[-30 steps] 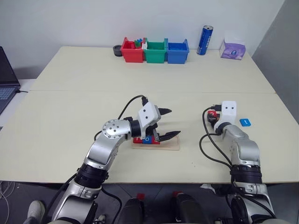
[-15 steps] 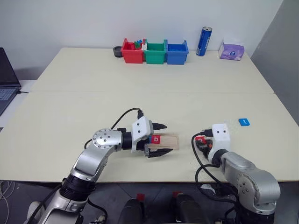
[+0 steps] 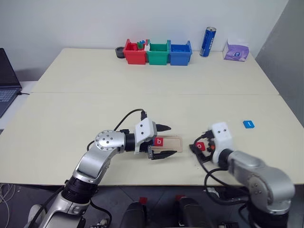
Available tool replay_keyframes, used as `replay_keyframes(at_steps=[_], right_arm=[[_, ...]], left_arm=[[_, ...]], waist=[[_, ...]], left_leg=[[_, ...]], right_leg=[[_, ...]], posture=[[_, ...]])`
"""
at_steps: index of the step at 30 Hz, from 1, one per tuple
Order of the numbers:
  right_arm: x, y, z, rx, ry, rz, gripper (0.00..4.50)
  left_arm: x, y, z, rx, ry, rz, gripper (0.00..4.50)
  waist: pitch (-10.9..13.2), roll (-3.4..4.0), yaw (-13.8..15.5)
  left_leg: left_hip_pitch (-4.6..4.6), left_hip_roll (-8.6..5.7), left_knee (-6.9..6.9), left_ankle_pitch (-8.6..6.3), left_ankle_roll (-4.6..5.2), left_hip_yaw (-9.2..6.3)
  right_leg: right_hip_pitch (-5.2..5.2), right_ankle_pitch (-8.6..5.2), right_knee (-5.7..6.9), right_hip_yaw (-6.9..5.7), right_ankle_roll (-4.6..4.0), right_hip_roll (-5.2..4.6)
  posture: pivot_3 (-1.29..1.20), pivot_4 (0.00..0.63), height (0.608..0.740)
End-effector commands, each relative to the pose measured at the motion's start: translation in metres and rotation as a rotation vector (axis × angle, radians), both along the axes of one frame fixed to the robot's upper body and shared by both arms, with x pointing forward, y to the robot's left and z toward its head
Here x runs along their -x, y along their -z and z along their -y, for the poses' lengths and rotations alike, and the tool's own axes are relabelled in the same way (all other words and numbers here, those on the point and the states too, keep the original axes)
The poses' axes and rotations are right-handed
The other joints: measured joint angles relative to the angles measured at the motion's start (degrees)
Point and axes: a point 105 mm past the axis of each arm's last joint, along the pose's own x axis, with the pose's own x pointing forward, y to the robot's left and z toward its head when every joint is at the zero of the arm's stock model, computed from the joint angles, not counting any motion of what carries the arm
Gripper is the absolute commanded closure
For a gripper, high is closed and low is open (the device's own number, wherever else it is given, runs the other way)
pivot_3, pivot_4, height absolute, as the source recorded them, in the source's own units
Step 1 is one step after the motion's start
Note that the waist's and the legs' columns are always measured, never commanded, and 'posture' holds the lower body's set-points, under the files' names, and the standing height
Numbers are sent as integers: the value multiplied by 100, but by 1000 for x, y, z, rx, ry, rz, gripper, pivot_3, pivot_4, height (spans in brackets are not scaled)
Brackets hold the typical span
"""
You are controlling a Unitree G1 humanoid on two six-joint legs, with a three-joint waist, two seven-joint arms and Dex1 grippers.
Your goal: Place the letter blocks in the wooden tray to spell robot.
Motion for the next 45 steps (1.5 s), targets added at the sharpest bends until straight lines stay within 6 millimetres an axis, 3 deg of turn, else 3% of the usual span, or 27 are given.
replay_keyframes(at_steps=[1, 4, 8, 15, 22, 31, 34, 41, 45], right_arm=[[-8, -35, 6, 24, -248, 165, 19], [-12, -39, 15, 77, -411, 214, 19], [-11, -24, 21, 129, -597, 213, 19], [-7, 7, 13, 184, -804, 182, 19], [-7, 32, 18, 259, -879, 139, 19], [-17, 42, 23, 238, -842, 114, 19], [-20, 41, 22, 232, -838, 117, 619], [-21, 36, 20, 210, -833, 116, 3064], [-22, 32, 16, 191, -830, 130, 3058]], left_arm=[[-1, -9, 2, 17, 25, 34, 0], [-2, -9, 2, 17, 35, 30, 0], [0, -10, 3, 21, 62, 13, 0], [1, -18, 4, 50, 93, 1, 0], [-1, -22, 3, 51, 97, 7, 0], [7, -21, 5, 42, 150, -1, 0], [11, -23, 4, 52, 182, -27, 0], [10, -23, -2, 36, 185, -27, 0], [7, -23, -8, 31, 164, -23, 0]], waist=[[3, 0, 1], [4, -3, 2], [6, -5, 3], [6, -5, 8], [6, -5, 14], [6, -5, 16], [6, -5, 14], [6, -5, 15], [6, -5, 15]], left_leg=[[-1, -2, -1, 0, 0, 3], [-2, -1, -3, -1, 2, 5], [-3, 2, -3, -1, 3, 4], [-2, 3, 1, -1, 2, 4], [-1, 3, 2, -1, 2, 4], [2, 2, 6, 0, 1, 4], [2, 3, 6, 0, 1, 5], [2, 3, 9, 0, 1, 4], [3, 3, 9, 0, 1, 4]], right_leg=[[0, 0, -2, -3, 0, 0], [1, 0, -9, -6, 1, 1], [1, -1, -8, -2, 0, 4], [1, 0, -3, 2, 0, 3], [1, 2, -1, 0, -4, 2], [2, 16, 3, 0, -28, 2], [2, 16, 3, 0, -28, 1], [3, 17, 6, 0, -29, 1], [3, 17, 6, 1, -29, 1]], posture=[[0, 150, 740], [0, 150, 740], [0, 150, 740], [0, 150, 740], [0, 150, 740], [0, 150, 740], [0, 150, 740], [0, 150, 740], [0, 150, 740]])
